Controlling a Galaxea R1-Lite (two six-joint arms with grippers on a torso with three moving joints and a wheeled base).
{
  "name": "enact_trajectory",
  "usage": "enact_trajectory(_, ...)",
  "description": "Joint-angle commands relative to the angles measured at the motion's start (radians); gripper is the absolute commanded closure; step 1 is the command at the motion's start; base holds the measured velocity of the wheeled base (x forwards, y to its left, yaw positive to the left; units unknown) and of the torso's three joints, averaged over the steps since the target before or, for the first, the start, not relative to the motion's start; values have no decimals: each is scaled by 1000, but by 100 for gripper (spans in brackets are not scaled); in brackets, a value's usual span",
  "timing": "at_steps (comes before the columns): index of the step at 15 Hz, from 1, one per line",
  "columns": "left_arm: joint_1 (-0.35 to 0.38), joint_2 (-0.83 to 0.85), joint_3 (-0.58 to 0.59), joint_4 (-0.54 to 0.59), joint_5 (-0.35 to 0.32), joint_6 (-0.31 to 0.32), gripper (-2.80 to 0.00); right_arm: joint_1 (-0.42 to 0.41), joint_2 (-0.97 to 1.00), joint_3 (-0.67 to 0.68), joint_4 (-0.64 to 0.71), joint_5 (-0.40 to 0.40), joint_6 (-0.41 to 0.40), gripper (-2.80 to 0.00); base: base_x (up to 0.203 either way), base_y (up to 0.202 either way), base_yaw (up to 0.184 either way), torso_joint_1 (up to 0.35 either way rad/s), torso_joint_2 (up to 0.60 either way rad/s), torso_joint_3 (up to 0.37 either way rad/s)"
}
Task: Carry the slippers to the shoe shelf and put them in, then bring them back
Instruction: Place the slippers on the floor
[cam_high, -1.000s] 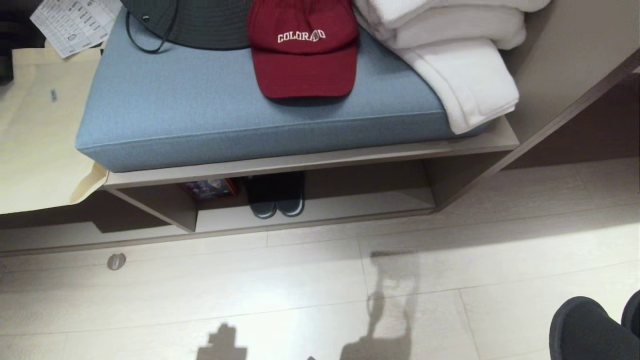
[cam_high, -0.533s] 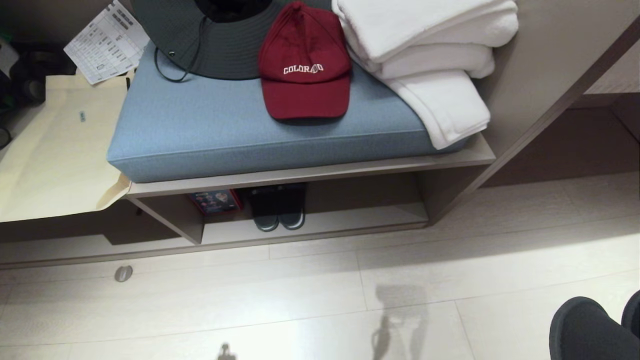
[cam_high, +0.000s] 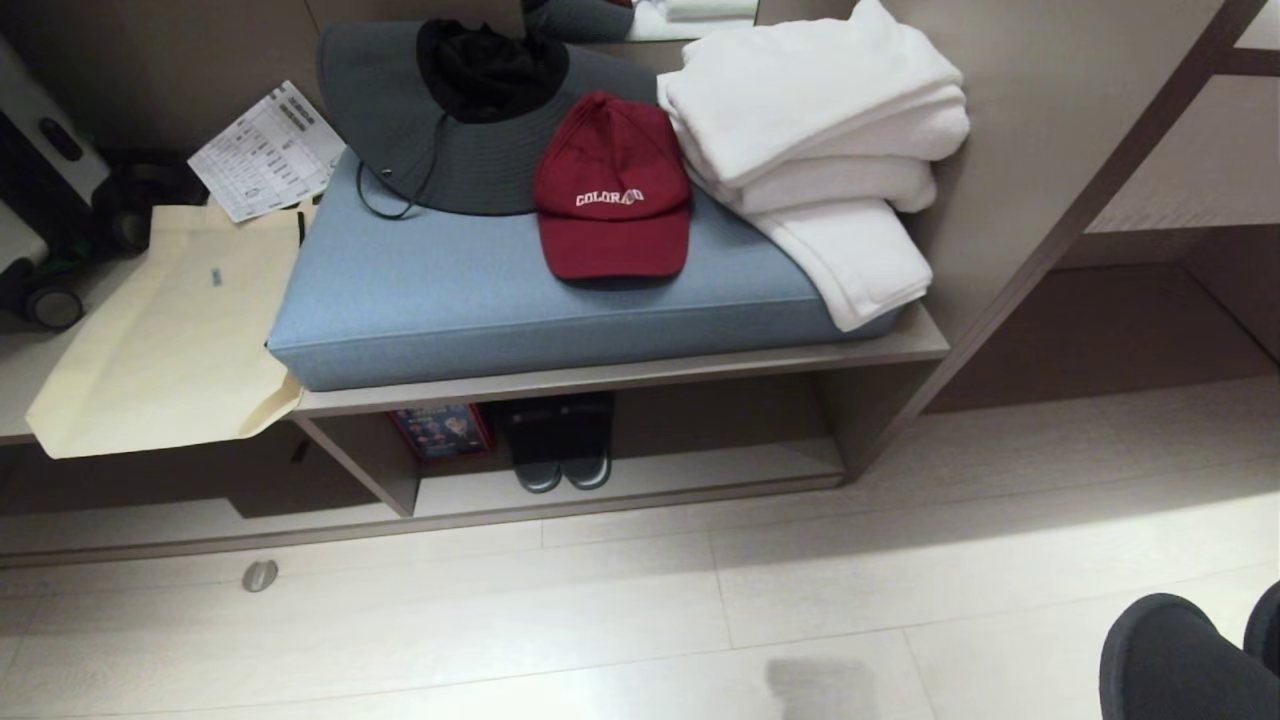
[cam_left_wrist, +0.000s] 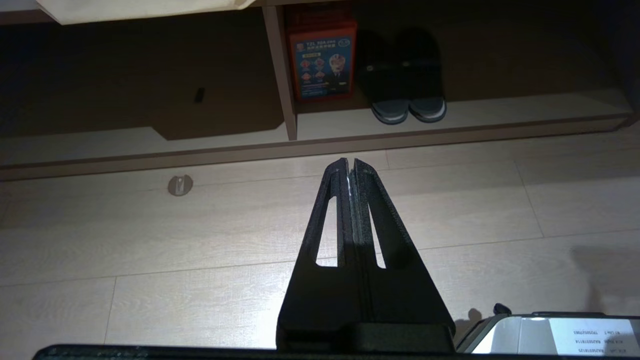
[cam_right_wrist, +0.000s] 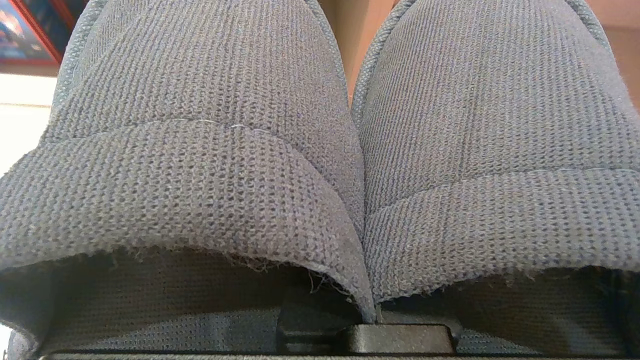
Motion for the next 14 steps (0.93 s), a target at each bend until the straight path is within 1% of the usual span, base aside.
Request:
enact_trajectory(1,1,0,0,0,0,0,0,0,2,0,-1,1,-1,0,0,0,0,6,2,198)
enact_trajectory(14,0,0,0,0,0,0,0,0,2,0,-1,0,-1,0,0,0,0,4,1,202)
